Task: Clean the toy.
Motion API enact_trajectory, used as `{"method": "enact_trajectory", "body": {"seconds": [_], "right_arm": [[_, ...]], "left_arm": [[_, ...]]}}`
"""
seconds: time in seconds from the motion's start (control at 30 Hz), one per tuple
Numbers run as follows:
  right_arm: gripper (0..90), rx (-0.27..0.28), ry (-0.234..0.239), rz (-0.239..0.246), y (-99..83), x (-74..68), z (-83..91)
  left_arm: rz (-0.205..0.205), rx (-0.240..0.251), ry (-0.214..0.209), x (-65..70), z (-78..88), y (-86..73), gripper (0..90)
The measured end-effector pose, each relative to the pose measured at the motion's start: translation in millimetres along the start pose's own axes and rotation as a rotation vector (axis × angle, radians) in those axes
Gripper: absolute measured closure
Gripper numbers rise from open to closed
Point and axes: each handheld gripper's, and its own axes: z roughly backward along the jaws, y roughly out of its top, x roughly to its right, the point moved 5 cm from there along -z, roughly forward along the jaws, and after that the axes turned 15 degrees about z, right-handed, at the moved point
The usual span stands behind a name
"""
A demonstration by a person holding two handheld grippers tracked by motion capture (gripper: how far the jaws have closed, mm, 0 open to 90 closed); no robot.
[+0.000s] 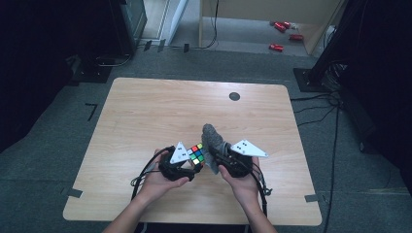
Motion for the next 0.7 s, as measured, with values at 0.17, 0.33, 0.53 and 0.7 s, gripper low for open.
{"method": "enact_trajectory", "body": {"seconds": [0.17, 0.33, 0.53, 0.7], "right_arm": [[65.0, 0.013, -0.007, -0.025, 0.5, 5.6, 4.5], [65.2, 0.038, 0.039, -0.083, -1.1, 5.8, 3.7], [65.4, 0.0, 0.042, -0.096, -11.1, 6.4, -2.4], [65.4, -0.02, 0.058, -0.084, -12.2, 4.4, -4.6]], "left_arm": [[-0.02, 0.094, -0.033, -2.4, 4.8, 0.4, 35.1], [-0.016, 0.17, -0.11, -4.3, 7.7, 4.1, 35.1], [-0.043, 0.17, -0.092, -6.3, 7.6, 1.9, 35.0], [-0.036, 0.162, -0.079, -3.8, 10.9, -2.4, 35.0]]}}
